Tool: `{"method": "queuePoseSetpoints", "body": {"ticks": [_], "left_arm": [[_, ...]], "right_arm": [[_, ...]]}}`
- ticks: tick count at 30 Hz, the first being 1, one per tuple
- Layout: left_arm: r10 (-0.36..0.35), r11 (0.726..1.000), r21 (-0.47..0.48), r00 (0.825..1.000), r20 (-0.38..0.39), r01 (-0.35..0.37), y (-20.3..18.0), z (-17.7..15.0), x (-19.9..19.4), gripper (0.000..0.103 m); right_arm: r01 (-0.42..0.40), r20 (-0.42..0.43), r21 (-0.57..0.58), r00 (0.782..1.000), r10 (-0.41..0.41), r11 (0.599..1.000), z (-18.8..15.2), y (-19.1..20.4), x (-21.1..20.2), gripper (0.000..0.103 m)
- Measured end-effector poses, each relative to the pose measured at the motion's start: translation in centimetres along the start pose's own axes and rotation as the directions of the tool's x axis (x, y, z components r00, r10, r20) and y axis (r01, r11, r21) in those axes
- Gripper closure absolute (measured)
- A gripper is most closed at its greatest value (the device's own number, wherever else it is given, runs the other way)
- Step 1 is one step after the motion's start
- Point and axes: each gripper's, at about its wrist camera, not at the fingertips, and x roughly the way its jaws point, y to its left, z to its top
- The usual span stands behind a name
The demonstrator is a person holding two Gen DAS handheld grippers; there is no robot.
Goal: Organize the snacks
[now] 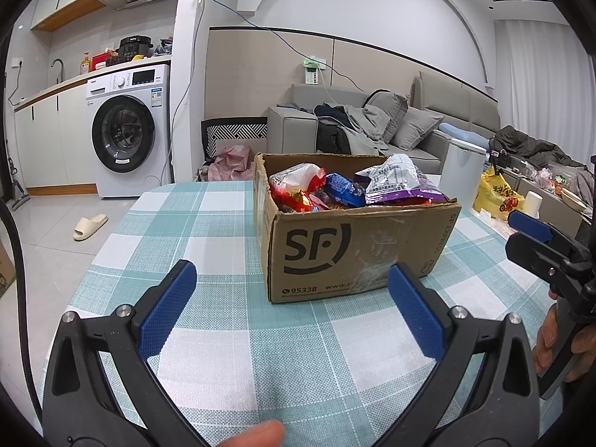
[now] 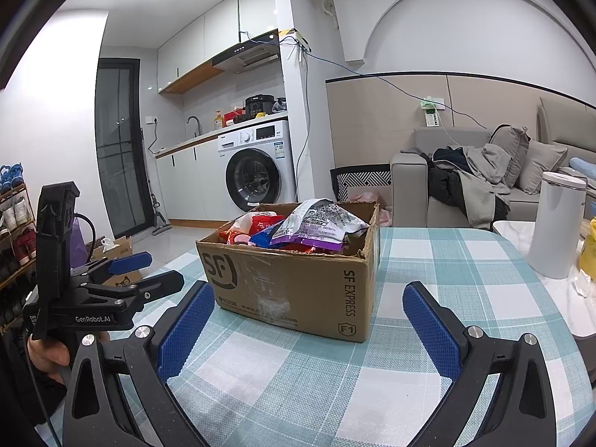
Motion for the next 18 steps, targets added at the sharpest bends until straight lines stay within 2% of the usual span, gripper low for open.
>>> {"method": "queuePoseSetpoints", "body": {"ticks": [18], "left_arm": [[-0.004,1.000,-0.002,1.000,0.004,0.004,0.02,-0.13,0.05,0.001]], "right_arm": [[-0.001,0.000,-0.006,1.000,0.001,1.000,0.01,0.17,0.03,0.000]]}}
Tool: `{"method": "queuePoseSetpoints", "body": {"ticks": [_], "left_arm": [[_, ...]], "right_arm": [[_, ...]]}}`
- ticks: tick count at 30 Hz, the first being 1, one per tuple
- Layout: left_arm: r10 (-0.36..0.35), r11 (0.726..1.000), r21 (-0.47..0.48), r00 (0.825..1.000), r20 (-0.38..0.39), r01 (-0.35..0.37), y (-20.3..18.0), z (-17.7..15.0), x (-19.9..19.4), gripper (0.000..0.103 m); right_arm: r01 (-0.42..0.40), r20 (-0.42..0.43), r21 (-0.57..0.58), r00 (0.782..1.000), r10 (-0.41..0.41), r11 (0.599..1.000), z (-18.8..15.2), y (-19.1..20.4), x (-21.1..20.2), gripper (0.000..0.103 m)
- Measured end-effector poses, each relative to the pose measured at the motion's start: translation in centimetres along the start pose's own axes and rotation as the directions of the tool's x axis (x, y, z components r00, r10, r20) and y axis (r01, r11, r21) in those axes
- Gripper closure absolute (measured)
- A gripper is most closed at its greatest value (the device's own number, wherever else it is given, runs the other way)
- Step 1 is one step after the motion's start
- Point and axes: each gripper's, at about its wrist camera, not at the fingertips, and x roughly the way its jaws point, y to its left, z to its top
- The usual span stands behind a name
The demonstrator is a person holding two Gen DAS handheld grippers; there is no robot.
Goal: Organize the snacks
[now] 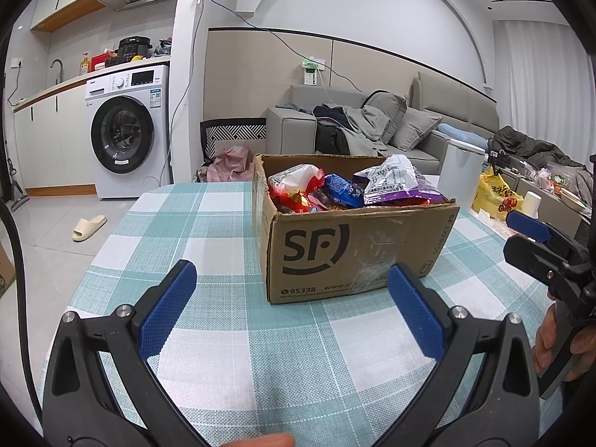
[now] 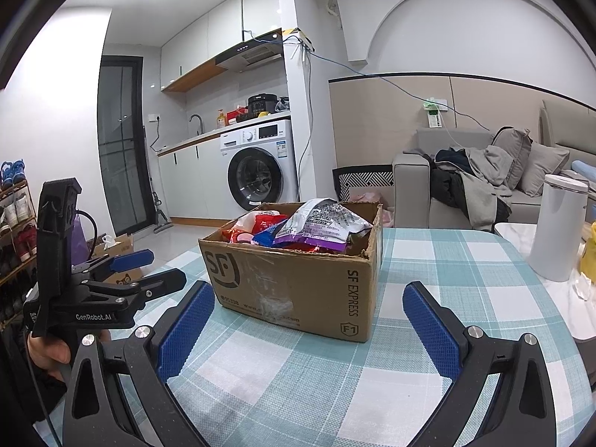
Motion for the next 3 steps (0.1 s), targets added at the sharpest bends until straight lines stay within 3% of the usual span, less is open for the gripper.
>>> {"method": "queuePoseSetpoints", "body": {"ticks": [3], "left_arm": [[0.004,1.000,-0.002,1.000,0.005,-0.004,0.12,-0.03,-0.08,0.001]], "right_arm": [[-0.003,-0.002,-0.008,1.000,0.003,1.000,0.04,0.31,0.09,0.000]]}}
